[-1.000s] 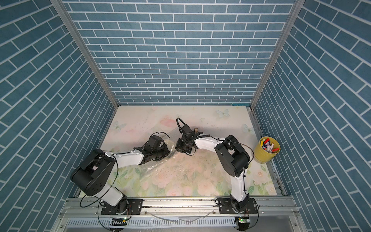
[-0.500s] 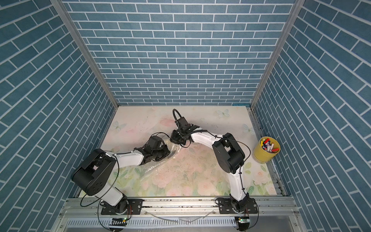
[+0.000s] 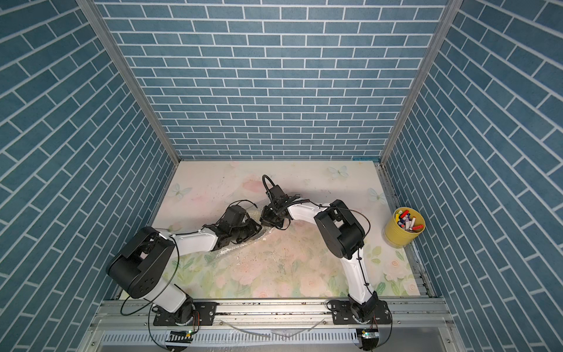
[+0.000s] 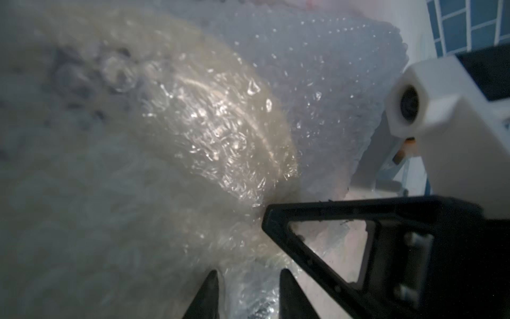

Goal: Wrap dinner plates in bubble wrap
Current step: Wrap the plate in the bubble wrap.

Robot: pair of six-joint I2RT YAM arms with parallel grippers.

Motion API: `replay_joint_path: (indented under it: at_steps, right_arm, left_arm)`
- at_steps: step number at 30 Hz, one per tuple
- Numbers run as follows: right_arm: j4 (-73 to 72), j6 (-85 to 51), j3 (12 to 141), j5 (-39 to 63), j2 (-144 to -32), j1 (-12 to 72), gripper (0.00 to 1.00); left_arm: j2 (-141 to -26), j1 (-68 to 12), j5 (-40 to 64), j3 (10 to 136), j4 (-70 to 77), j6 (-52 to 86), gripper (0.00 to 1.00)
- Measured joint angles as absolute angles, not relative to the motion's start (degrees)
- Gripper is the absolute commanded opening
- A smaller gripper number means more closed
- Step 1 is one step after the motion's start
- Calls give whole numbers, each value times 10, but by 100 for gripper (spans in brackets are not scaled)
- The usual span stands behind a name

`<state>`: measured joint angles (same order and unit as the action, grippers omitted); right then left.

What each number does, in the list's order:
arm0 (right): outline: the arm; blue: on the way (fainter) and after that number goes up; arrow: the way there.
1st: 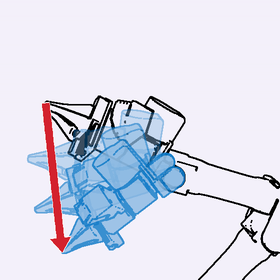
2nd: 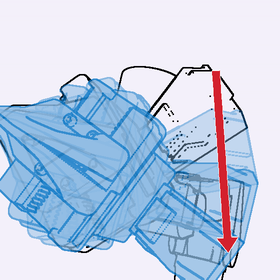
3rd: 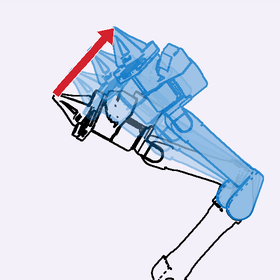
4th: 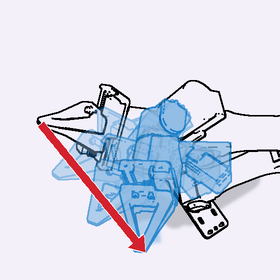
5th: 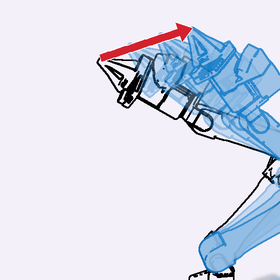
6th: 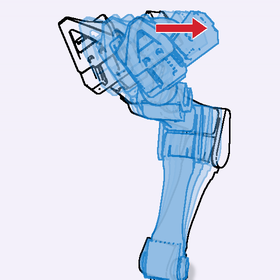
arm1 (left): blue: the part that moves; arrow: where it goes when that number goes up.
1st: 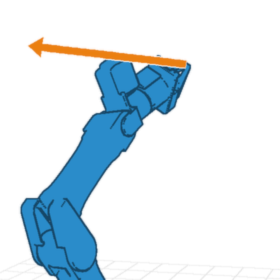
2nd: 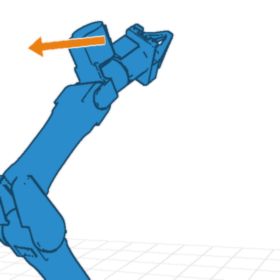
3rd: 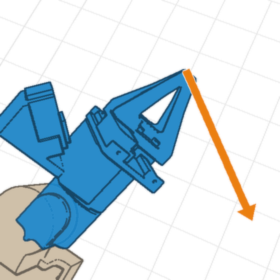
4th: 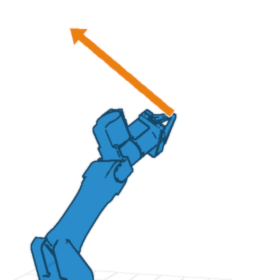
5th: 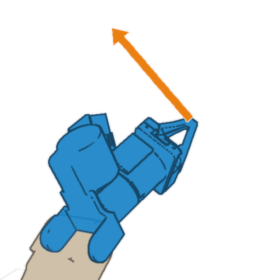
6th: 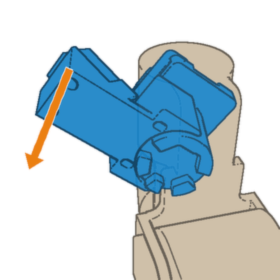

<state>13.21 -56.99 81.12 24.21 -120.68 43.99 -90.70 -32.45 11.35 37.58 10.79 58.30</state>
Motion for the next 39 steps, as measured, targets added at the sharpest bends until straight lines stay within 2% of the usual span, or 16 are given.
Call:
replay_joint_path:
  at_steps: [1, 2, 3, 5, 8, 11, 13, 15, 18, 19, 23, 26, 28, 32, 39]
  right_arm:
    - [131, -570, 811, 243, -1207, 440, 3]
    - [131, -570, 811, 244, -1208, 440, 3]
    - [131, -570, 811, 244, -1208, 440, 3]
    - [130, -570, 811, 245, -1209, 440, 3]
    - [130, -570, 811, 246, -1209, 440, 2]
    - [130, -570, 811, 246, -1209, 440, 2]
    - [130, -570, 811, 247, -1209, 440, 2]
    - [129, -570, 811, 247, -1209, 440, 2]
    - [129, -570, 811, 247, -1209, 440, 2]
    - [129, -570, 811, 247, -1209, 440, 2]
    - [129, -569, 811, 247, -1209, 440, 1]
    - [129, -569, 811, 246, -1209, 440, 1]
    - [129, -569, 811, 246, -1209, 440, 1]
    - [129, -569, 811, 246, -1209, 441, 0]
    - [135, -565, 813, 247, -1209, 442, 0]
  left_arm:
    - [-903, -324, 112, 376, 106, 583, 54]
    - [-897, -323, 109, 376, 101, 585, 62]
    - [-891, -322, 105, 376, 96, 588, 66]
    - [-872, -318, 98, 376, 80, 592, 63]
    - [-839, -311, 78, 383, 51, 602, 50]
    - [-832, -299, 67, 394, 39, 609, 23]
    - [-852, -291, 69, 404, 42, 616, 12]
    - [-887, -283, 78, 409, 57, 625, 7]
    - [-929, -276, 91, 404, 71, 642, 7]
    - [-933, -274, 96, 397, 79, 648, 11]
    - [-924, -266, 112, 392, 98, 660, 37]
    - [-902, -262, 117, 401, 83, 661, 41]
    - [-886, -258, 116, 413, 69, 659, 34]
    - [-881, -251, 104, 454, 41, 645, 13]
    - [-969, -247, 142, 434, 65, 646, 0]
